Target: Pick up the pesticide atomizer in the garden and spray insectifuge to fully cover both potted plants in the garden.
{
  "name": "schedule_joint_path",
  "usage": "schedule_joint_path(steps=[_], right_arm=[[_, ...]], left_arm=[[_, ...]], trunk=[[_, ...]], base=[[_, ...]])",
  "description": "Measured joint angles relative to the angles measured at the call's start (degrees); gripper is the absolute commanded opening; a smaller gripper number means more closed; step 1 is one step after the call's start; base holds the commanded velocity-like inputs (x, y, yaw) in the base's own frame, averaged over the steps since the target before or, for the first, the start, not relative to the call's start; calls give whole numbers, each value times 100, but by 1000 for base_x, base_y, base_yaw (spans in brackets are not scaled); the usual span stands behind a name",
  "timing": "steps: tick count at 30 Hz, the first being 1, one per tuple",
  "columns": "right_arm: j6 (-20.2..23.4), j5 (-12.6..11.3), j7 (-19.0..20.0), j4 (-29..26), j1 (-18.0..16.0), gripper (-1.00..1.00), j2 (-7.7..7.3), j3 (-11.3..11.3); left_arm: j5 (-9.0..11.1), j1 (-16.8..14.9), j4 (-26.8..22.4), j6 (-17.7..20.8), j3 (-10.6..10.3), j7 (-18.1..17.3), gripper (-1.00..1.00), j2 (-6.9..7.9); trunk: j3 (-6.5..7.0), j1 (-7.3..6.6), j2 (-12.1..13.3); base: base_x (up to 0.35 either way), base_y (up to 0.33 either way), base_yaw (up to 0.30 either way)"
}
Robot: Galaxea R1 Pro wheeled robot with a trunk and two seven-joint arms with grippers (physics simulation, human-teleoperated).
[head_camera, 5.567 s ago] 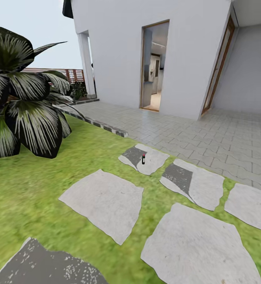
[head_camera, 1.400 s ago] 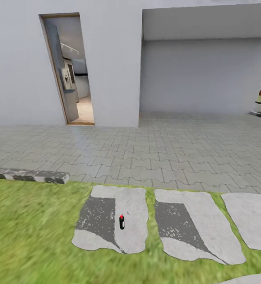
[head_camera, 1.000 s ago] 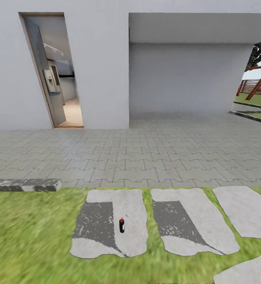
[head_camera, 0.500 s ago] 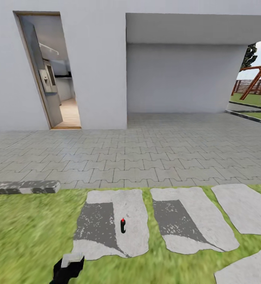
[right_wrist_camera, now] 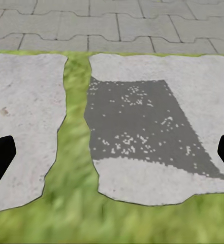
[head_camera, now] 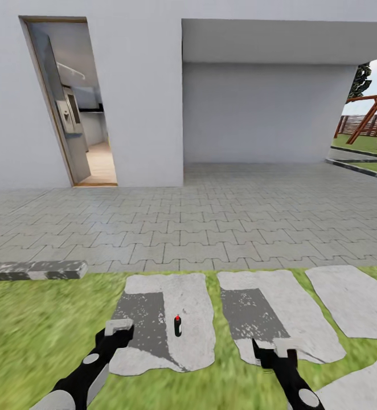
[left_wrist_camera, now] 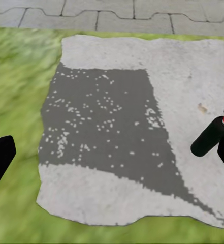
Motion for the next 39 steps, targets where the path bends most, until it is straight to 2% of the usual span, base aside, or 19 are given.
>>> schedule_joint_path(steps=[3, 7, 16, 22, 29, 35, 39], right_arm=[[231, -10, 22, -63, -99, 100, -5, -11], [298, -8, 31, -127, -129, 100, -2, -8], [321, 12, 31, -107, -134, 100, -6, -2], [316, 33, 30, -37, -134, 100, -15, 25], [304, 33, 19, 3, -133, 100, -27, -3], [301, 31, 15, 4, -133, 100, -123, -7], [306, 31, 16, 8, -133, 100, -132, -6]], left_arm=[[-5, -6, 0, -25, -9, -10, 100, -55], [2, -13, -29, -37, -42, -25, 100, -137], [-4, -9, -32, -42, -56, -34, 100, -87], [-5, -6, -23, -34, -58, -35, 100, -130], [1, -3, -24, -42, -57, -19, 100, -134], [-3, 1, -24, -60, -60, -25, 100, -134], [-4, 2, -24, -64, -67, -26, 100, -134]], trunk=[[0, 0, 0], [0, 0, 0], [0, 0, 0], [0, 0, 0], [0, 0, 0], [0, 0, 0], [0, -1, 0]], base=[[0, 0, 0], [0, 0, 0], [0, 0, 0], [0, 0, -2], [0, 0, -233], [0, 0, -292], [99, -49, -277]])
